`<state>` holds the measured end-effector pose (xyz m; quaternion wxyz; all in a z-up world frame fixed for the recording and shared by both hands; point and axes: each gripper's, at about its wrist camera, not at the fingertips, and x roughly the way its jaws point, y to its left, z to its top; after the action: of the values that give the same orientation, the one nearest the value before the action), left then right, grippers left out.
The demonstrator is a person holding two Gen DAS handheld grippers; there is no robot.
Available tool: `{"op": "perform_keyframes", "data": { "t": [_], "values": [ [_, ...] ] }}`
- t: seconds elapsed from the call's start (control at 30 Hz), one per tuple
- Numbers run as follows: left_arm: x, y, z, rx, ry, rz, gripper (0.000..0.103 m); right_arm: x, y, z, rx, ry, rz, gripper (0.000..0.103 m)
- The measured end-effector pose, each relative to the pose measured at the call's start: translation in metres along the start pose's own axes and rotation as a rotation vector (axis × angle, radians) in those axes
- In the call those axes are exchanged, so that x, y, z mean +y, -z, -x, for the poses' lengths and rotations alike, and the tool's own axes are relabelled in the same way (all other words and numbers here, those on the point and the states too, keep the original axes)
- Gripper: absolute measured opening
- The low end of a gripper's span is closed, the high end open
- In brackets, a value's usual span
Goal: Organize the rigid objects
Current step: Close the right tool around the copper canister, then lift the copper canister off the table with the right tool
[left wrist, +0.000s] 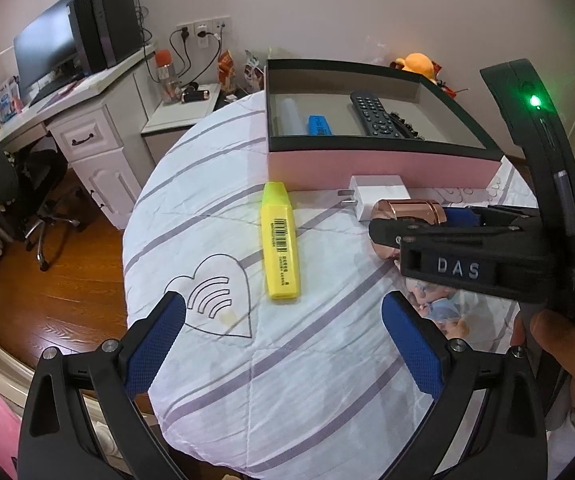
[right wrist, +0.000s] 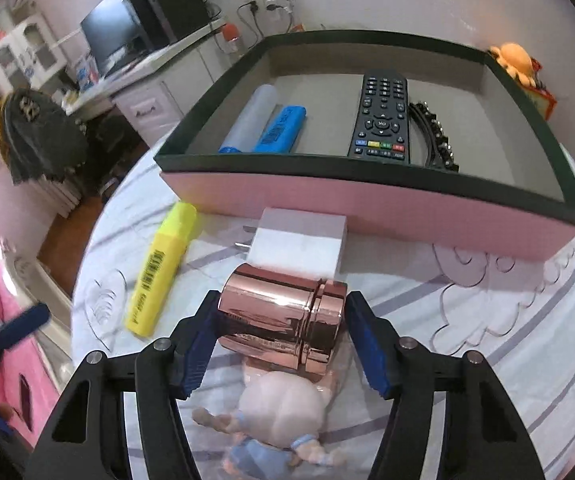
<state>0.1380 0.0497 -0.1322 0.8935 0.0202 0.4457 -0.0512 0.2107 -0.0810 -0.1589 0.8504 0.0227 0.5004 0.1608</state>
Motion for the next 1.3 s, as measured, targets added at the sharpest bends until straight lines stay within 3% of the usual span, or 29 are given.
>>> {"op": "perform_keyframes", "data": {
  "t": [0.13,0.2,0.4,0.6,0.87,0.93,1.0,1.23,1.3],
  "values": [
    [-0.007,-0.003,0.003,-0.009,0.013,-0.008,0.100,-0.003,0.002,0.009,-0.014,0.047,0.060,0.063],
    [-0.012,-0.006,0.004,-0.016,0.023,-0.006,0.100,-0.011,0.001,0.019,-0.022,0.070,0.077,0.055],
    [-0.036,-0.013,0.005,-0.026,0.046,-0.031,0.100,-0.049,0.004,0.045,-0.019,0.155,0.122,0.055],
    [-0.060,-0.015,0.004,-0.016,0.047,-0.062,0.100,-0.074,0.019,0.053,0.001,0.161,0.203,0.056],
    [-0.080,-0.015,0.005,-0.006,0.038,-0.085,0.100,-0.077,0.024,0.057,-0.019,0.183,0.357,0.059],
    [-0.083,-0.014,0.004,-0.004,0.035,-0.089,0.100,-0.083,0.025,0.060,-0.029,0.157,0.316,0.063],
    [-0.086,-0.014,0.004,-0.004,0.032,-0.090,0.100,-0.096,0.025,0.070,-0.067,0.104,0.205,0.080],
    [-0.099,-0.013,0.004,0.001,0.030,-0.113,0.100,-0.140,0.051,0.098,-0.178,0.054,-0.233,0.080],
    [-0.102,-0.012,0.004,0.002,0.031,-0.121,0.100,-0.152,0.060,0.094,-0.186,-0.024,-0.340,0.080]
  ]
}}
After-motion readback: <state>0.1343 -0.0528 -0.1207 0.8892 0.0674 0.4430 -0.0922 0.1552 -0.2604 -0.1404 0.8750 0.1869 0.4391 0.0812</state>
